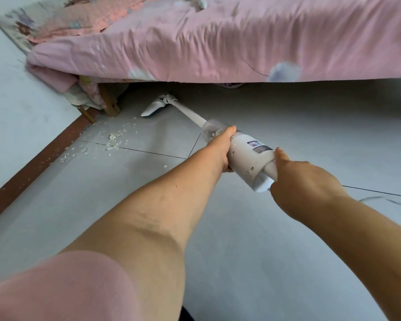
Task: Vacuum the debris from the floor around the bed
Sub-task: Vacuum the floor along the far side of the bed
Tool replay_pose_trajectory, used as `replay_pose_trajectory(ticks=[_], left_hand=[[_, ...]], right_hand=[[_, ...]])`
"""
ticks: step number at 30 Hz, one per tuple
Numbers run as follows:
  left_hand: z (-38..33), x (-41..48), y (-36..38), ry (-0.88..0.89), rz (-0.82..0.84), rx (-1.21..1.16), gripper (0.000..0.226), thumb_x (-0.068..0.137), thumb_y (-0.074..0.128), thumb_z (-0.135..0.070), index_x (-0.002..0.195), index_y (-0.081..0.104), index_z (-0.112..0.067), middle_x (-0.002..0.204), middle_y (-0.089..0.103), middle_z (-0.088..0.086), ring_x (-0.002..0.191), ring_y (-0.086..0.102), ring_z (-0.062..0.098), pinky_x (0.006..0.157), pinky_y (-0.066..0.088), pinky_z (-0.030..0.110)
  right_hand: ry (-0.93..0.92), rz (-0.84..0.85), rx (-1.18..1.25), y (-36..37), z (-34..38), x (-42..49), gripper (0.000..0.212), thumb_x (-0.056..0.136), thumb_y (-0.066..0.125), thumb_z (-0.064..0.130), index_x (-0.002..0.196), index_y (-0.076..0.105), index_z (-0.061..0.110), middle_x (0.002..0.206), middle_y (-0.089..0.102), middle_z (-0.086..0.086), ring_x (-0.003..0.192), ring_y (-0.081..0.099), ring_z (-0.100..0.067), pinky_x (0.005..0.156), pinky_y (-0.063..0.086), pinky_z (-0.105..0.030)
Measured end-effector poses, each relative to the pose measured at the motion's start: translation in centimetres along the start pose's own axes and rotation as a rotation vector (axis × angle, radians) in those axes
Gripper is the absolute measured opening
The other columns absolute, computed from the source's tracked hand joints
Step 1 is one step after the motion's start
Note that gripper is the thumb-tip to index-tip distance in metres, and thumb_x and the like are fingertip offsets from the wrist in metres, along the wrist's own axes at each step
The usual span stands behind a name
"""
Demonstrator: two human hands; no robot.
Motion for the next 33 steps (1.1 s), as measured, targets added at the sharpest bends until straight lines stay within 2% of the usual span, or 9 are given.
replay_pose_trajectory(ticks=[7, 11, 14, 17, 19, 26, 33], left_hand=[[0.2, -1.6, 2.0, 0.022, 0.031, 0.028, 0.044, 0.086, 0.071, -0.051, 0.114, 0.056, -0.021, 0.119, 0.069, 0.009, 0.105, 0.068, 0.032, 0.095, 0.054, 0.053], [0.1, -2.6, 3.5, 0.036, 0.056, 0.046, 0.045, 0.086, 0.07, -0.051, 0.117, 0.058, -0.021, 0.119, 0.069, 0.01, 0.104, 0.068, 0.034, 0.093, 0.054, 0.055], [0.3, -3.3, 4.4, 0.042, 0.071, 0.058, 0.046, 0.087, 0.069, -0.051, 0.12, 0.058, -0.021, 0.119, 0.068, 0.01, 0.104, 0.068, 0.033, 0.091, 0.055, 0.054], [0.4, -3.5, 4.8, 0.046, 0.073, 0.075, 0.044, 0.087, 0.068, -0.051, 0.117, 0.057, -0.021, 0.119, 0.068, 0.009, 0.104, 0.068, 0.032, 0.091, 0.055, 0.053], [0.5, -3.5, 4.7, 0.042, 0.067, 0.083, 0.042, 0.087, 0.068, -0.051, 0.115, 0.057, -0.021, 0.119, 0.068, 0.009, 0.104, 0.067, 0.032, 0.092, 0.055, 0.052], [-0.2, -2.1, 1.7, 0.043, 0.013, 0.074, 0.05, 0.086, 0.07, -0.052, 0.123, 0.056, -0.022, 0.122, 0.067, 0.008, 0.107, 0.066, 0.033, 0.096, 0.052, 0.053], [-1.2, 0.3, -2.7, 0.033, -0.039, 0.044, 0.057, 0.085, 0.07, -0.054, 0.129, 0.056, -0.022, 0.125, 0.065, 0.008, 0.109, 0.065, 0.034, 0.097, 0.052, 0.054]], right_hand=[[0.033, -0.055, 0.026, -0.9, -1.4, -1.6, 0.072, 0.089, 0.043, 0.021, 0.152, 0.009, 0.025, 0.117, 0.06, -0.006, 0.086, 0.051, -0.028, 0.067, 0.037, -0.029], [0.067, -0.05, 0.005, -2.2, -2.4, -2.2, 0.062, 0.087, 0.045, 0.02, 0.145, 0.023, 0.023, 0.091, 0.051, -0.002, 0.077, 0.046, -0.027, 0.06, 0.035, -0.028], [0.085, -0.043, -0.001, -2.7, -2.9, -2.9, 0.058, 0.085, 0.045, 0.018, 0.141, 0.029, 0.022, 0.087, 0.047, 0.0, 0.076, 0.047, -0.027, 0.057, 0.033, -0.028], [0.087, -0.038, 0.001, -3.0, -3.2, -3.0, 0.056, 0.084, 0.045, 0.017, 0.139, 0.031, 0.021, 0.086, 0.048, -0.001, 0.076, 0.048, -0.027, 0.06, 0.035, -0.028], [0.082, -0.036, -0.001, -3.0, -3.1, -2.9, 0.058, 0.084, 0.043, 0.016, 0.14, 0.03, 0.022, 0.088, 0.051, -0.002, 0.077, 0.048, -0.027, 0.061, 0.036, -0.028], [0.032, -0.017, -0.004, -1.5, -0.7, -1.5, 0.072, 0.087, 0.042, 0.018, 0.152, 0.012, 0.027, 0.116, 0.059, -0.005, 0.083, 0.047, -0.026, 0.068, 0.039, -0.029], [-0.03, -0.02, 0.008, -0.3, 3.0, 0.6, 0.071, 0.087, 0.041, 0.015, 0.151, 0.015, 0.029, 0.115, 0.06, -0.005, 0.08, 0.046, -0.025, 0.067, 0.041, -0.029]])
Point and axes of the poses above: each hand's wrist, its own x-axis towards the middle knuckle, its own y-axis out of the palm, z = x × y, the point moved 3 cm from there along x, towards the middle knuckle
